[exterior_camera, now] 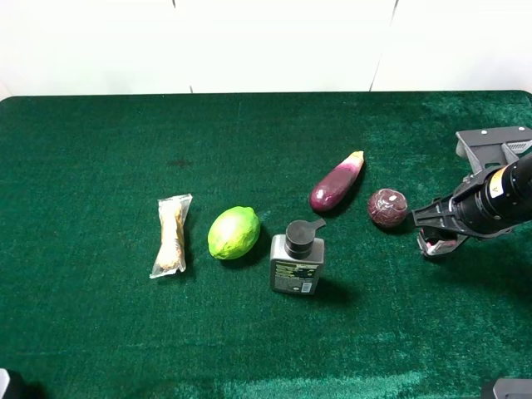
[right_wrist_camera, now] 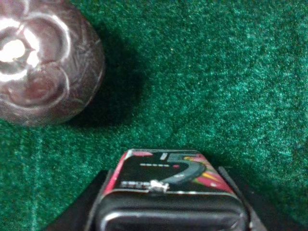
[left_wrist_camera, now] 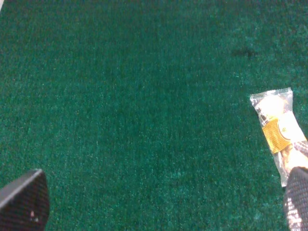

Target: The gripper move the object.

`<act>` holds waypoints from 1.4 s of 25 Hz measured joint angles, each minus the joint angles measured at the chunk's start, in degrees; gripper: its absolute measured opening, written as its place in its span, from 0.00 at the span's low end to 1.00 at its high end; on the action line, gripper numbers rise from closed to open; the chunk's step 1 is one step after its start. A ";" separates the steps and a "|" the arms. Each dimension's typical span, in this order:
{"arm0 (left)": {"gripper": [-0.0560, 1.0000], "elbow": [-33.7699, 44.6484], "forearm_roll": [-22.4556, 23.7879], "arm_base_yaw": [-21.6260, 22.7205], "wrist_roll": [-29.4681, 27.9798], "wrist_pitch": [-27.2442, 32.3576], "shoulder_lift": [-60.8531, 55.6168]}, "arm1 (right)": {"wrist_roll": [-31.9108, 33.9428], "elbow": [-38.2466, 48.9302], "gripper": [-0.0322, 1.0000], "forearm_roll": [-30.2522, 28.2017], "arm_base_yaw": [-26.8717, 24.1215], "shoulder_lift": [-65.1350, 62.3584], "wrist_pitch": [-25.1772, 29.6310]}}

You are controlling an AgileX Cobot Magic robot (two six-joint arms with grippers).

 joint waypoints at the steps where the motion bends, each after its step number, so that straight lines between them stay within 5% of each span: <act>1: 0.99 0.00 0.00 0.00 0.00 0.00 0.00 | 0.00 0.00 0.36 -0.05 0.00 0.00 0.00; 4: 0.99 0.00 0.00 0.00 0.00 0.00 0.00 | 0.06 0.00 0.37 -0.05 0.00 0.00 0.00; 8: 0.99 0.00 0.00 0.00 0.00 0.00 0.00 | 0.18 0.00 0.63 -0.05 0.00 0.00 0.00; 11: 0.99 0.00 0.00 0.00 0.00 0.00 0.00 | 0.24 0.00 0.69 -0.05 0.00 0.00 0.00; 20: 0.99 0.00 0.00 0.00 0.00 0.00 0.00 | 0.29 -1.62 0.70 0.00 0.00 0.00 2.55; 35: 0.99 0.00 0.00 0.00 0.00 0.00 0.00 | -7.12 -13.03 0.70 8.51 0.00 -7.05 25.05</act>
